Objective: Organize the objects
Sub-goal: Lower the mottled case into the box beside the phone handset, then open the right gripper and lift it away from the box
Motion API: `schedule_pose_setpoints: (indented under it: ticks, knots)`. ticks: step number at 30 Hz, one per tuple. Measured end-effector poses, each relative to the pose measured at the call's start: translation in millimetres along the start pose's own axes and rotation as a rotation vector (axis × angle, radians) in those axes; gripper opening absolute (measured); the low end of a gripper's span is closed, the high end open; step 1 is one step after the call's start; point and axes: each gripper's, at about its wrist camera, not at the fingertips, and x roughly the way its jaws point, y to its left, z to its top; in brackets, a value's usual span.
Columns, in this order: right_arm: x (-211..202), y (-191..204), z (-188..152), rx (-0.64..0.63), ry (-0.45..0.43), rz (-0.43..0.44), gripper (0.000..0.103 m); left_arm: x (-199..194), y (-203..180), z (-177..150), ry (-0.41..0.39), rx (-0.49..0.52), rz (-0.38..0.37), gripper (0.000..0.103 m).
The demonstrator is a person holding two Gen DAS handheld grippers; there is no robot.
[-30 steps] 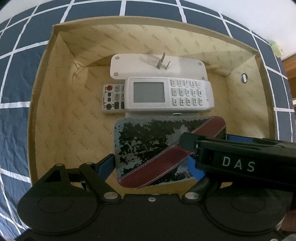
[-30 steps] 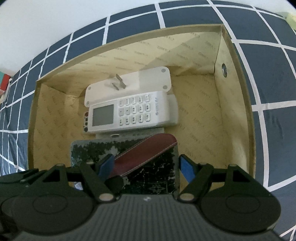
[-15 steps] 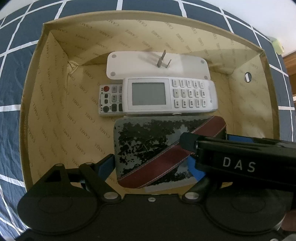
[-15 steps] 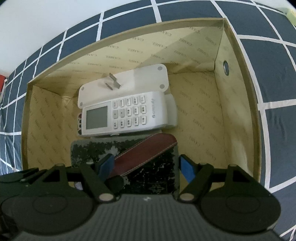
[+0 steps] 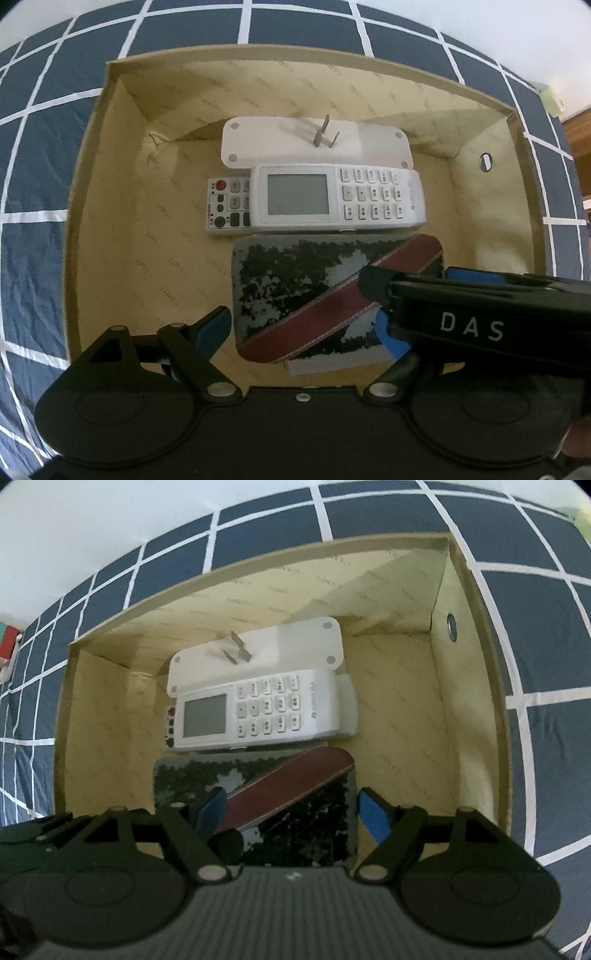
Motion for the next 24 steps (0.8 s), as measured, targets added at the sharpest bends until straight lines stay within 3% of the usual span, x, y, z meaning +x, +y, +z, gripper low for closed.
schedule_pose_setpoints:
  ticks: [11, 24]
  knots:
    - [-45, 10, -9, -0.063, -0.084, -0.011, 0.079, -35, 1, -22, -0.083, -0.049, 0.055, 0.090]
    - [-101, 5, -30, -0.086, -0.170, -0.037, 0.089, -80, 8, -55, -0.186, -0.098, 0.117, 0.098]
